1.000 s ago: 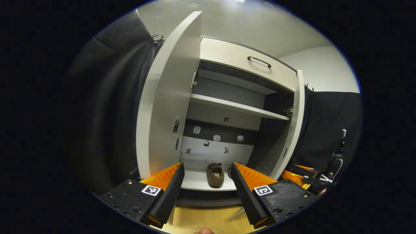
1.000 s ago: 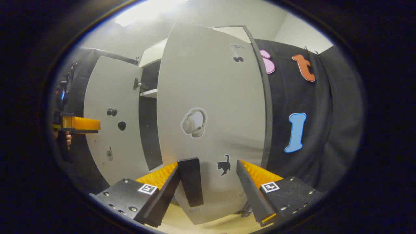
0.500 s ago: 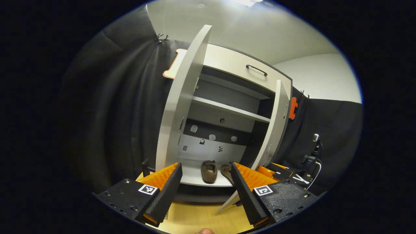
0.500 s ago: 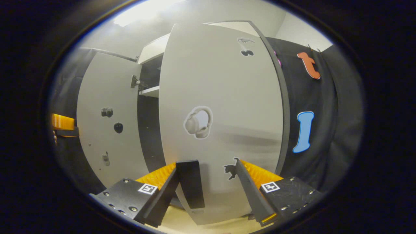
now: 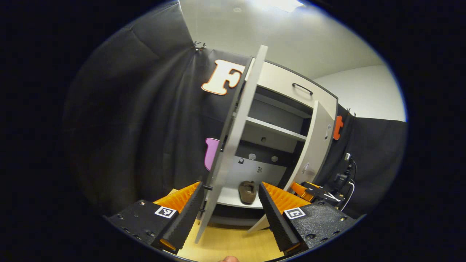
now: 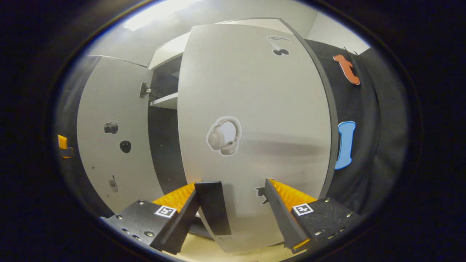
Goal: Grab one shoe with the right hand and put it into the shoe cabinet, grab the other shoe with the left hand and put it into the shoe cabinet; then close the right door with the right hand and the left door with the left hand.
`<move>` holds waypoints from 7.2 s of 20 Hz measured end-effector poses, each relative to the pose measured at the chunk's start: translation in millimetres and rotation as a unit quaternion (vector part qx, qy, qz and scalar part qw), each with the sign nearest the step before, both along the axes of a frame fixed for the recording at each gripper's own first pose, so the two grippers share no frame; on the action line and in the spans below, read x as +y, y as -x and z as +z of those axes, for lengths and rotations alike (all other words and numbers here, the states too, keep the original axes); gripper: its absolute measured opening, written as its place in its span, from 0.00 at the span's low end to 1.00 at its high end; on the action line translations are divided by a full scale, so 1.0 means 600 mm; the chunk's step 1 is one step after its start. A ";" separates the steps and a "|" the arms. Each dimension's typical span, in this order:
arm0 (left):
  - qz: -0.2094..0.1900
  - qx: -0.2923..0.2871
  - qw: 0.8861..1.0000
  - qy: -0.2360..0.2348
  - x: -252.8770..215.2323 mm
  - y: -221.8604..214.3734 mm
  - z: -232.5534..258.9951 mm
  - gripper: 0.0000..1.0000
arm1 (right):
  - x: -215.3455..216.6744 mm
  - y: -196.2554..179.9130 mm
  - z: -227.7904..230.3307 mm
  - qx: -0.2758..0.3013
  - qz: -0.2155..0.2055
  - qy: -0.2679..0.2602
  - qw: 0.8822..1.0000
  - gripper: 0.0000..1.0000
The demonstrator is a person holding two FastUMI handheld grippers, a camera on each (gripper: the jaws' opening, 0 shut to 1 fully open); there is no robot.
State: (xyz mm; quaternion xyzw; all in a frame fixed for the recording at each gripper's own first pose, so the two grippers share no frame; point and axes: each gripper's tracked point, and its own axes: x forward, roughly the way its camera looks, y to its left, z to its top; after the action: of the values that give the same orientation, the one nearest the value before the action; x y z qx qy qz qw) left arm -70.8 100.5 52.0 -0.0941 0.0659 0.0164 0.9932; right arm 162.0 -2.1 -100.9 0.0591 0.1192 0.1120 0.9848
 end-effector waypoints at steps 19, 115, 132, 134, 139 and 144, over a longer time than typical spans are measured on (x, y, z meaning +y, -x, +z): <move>0.011 0.057 0.997 -0.051 0.083 -0.026 -0.073 0.92 | 0.018 -0.052 -0.014 -0.003 -0.042 0.013 0.999 0.97; -0.146 0.050 0.984 -0.093 -0.270 -0.297 -0.187 1.00 | -0.339 0.206 0.073 0.007 -0.252 0.062 0.966 1.00; -0.061 -0.019 0.991 -0.117 -0.156 -0.054 0.006 0.96 | -0.082 0.191 0.214 -0.079 -0.098 0.023 0.992 1.00; -0.049 -0.025 0.991 -0.125 -0.142 -0.029 0.021 1.00 | -0.057 0.188 0.224 -0.088 -0.088 0.020 0.992 1.00; -0.019 -0.044 0.989 -0.138 -0.122 0.017 0.044 0.96 | -0.019 0.188 0.236 -0.102 -0.076 0.013 0.992 1.00; -0.006 -0.043 0.990 -0.132 -0.116 0.038 0.039 0.96 | 0.011 0.189 0.224 -0.103 -0.060 0.027 0.993 1.00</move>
State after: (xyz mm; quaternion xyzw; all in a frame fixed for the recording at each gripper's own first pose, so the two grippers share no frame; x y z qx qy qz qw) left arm -93.6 30.8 75.2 0.0373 0.0205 0.0153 0.9990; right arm 48.4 4.5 33.6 0.0281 0.0164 0.0553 0.9979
